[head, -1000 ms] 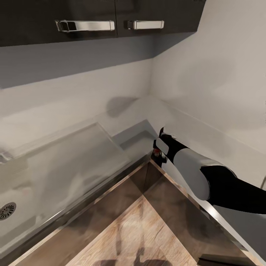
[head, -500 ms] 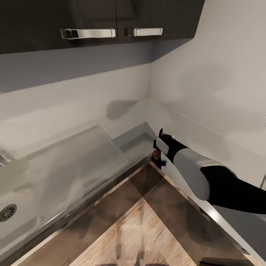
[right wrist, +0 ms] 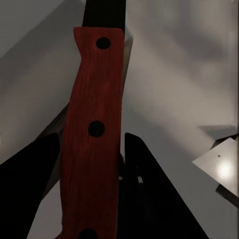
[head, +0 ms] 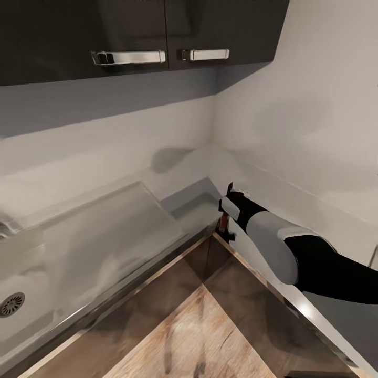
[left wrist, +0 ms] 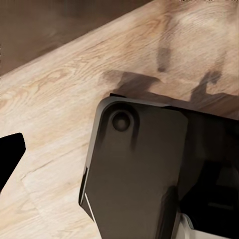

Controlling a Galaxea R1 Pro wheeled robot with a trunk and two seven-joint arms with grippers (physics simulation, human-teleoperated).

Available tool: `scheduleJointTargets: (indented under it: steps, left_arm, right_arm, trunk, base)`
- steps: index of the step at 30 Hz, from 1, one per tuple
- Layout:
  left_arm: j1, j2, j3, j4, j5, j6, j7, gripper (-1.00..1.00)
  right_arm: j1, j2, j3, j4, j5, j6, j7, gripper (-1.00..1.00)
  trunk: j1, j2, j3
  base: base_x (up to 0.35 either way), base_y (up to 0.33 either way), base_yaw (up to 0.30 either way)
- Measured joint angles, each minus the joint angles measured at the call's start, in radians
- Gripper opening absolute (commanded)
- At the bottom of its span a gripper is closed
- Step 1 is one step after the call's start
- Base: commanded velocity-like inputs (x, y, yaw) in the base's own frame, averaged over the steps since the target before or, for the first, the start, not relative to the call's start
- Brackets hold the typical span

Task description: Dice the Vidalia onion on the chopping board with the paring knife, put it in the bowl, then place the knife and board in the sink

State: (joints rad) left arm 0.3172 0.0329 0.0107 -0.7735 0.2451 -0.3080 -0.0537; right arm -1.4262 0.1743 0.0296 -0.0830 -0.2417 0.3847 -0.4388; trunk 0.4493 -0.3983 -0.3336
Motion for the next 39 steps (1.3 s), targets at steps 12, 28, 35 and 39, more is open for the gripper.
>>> scheduleJointTargets:
  steps: [12,28,35,39]
  left_arm:
    - [0.0,0.004,0.001,0.002,-0.001,0.0,0.001,1.0]
    - [0.0,0.004,0.002,0.004,0.001,0.0,0.002,1.0]
    - [0.0,0.004,0.002,0.003,0.0,0.0,0.002,1.0]
    - [0.0,0.004,0.002,0.003,0.001,0.0,0.002,1.0]
  right_arm:
    - [0.006,0.0,0.002,0.039,0.002,-0.048,0.007,-1.0]
    - [0.007,0.0,0.002,0.04,0.001,-0.057,0.008,-1.0]
    - [0.008,0.0,0.002,0.04,0.001,-0.104,0.007,-1.0]
    - [0.008,0.0,0.003,0.041,0.001,-0.112,0.007,-1.0]
  trunk:
    - [0.0,0.0,0.019]
    - [0.0,0.0,0.044]
    - [0.001,0.0,0.055]
    - [0.001,0.0,0.06]
  base:
    - [0.0,0.0,0.0]
    - [-0.03,0.0,0.0]
    - [-0.294,0.0,0.076]
    - [-0.332,0.0,0.195]
